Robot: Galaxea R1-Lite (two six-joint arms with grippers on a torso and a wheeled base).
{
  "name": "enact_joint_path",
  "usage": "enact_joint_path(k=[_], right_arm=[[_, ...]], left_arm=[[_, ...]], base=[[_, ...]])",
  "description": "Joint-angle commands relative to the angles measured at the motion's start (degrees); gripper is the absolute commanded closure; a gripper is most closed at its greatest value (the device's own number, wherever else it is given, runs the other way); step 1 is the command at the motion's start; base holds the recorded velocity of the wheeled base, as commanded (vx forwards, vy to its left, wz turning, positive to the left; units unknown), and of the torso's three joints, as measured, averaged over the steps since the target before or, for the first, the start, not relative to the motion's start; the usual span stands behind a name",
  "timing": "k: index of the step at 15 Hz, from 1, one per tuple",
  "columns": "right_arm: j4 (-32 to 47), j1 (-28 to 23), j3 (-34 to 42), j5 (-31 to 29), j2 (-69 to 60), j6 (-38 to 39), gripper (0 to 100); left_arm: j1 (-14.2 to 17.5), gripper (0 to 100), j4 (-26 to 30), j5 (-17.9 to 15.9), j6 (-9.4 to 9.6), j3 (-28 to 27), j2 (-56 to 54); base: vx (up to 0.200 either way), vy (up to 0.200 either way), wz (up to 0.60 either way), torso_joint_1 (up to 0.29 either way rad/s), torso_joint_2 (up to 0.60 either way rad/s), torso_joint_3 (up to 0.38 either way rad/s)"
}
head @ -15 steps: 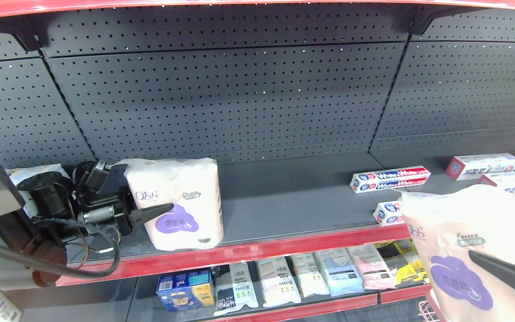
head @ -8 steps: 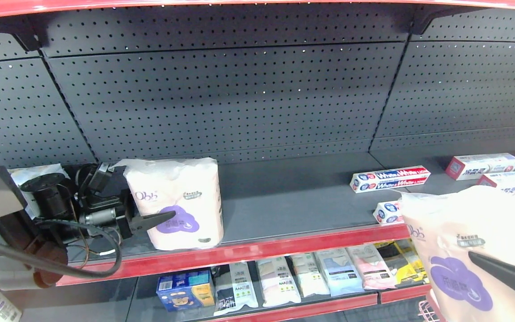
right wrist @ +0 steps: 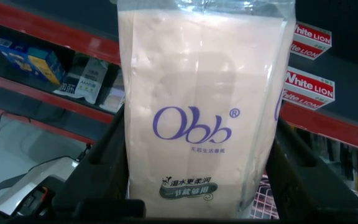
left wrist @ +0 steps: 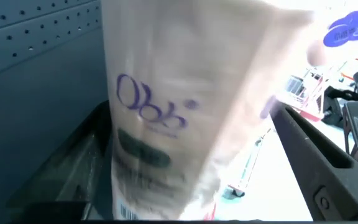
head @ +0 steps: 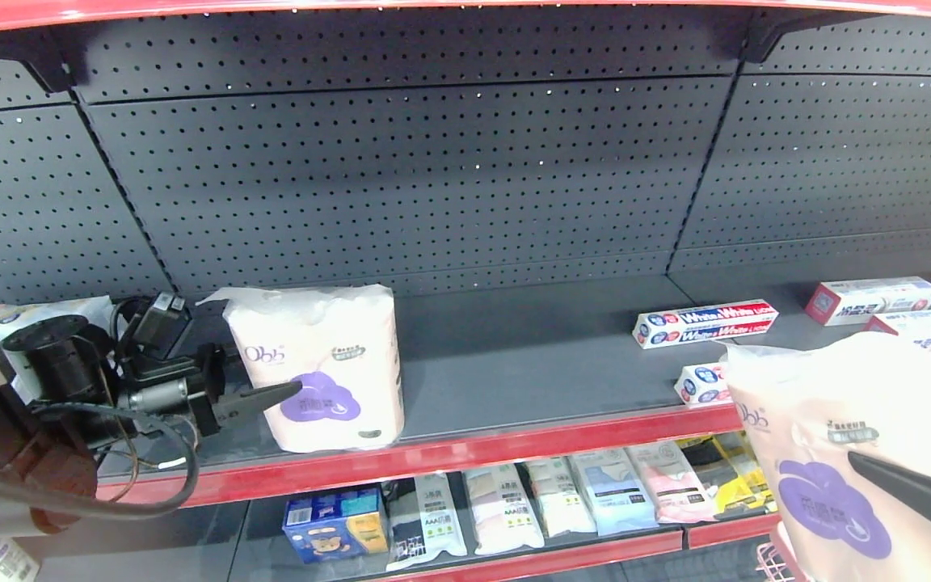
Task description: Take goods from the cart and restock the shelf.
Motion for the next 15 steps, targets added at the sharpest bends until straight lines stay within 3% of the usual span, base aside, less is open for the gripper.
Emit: enact_joint_path(k=[1, 5, 8, 15], right_arm=[[-0.1, 0.0, 0.0, 0.0, 0.3, 0.0, 100], [-0.5, 0.0, -0.5, 0.0, 1.5, 0.0, 100], [-0.5, 0.0, -0.6, 0.0, 2.1, 0.0, 100], [-0.5, 0.0, -0.5, 0.0, 2.2, 0.1, 100]], left_arm=[[1.3, 0, -0.1, -0.2, 0.05, 2.7, -3.0], [4.4, 0, -0.1, -0.8, 0.31, 7.3, -6.2], [6.6, 0, -0.1, -3.1, 0.31, 8.2, -7.6], [7.1, 0, -0.1, -3.5, 0.13, 7.8, -7.7]], base=[[0.000, 0.000, 0.00, 0.000, 0.00, 0.000], [0.000, 0.000, 0.00, 0.000, 0.00, 0.000], [0.000, 0.000, 0.00, 0.000, 0.00, 0.000], [0.000, 0.000, 0.00, 0.000, 0.00, 0.000]])
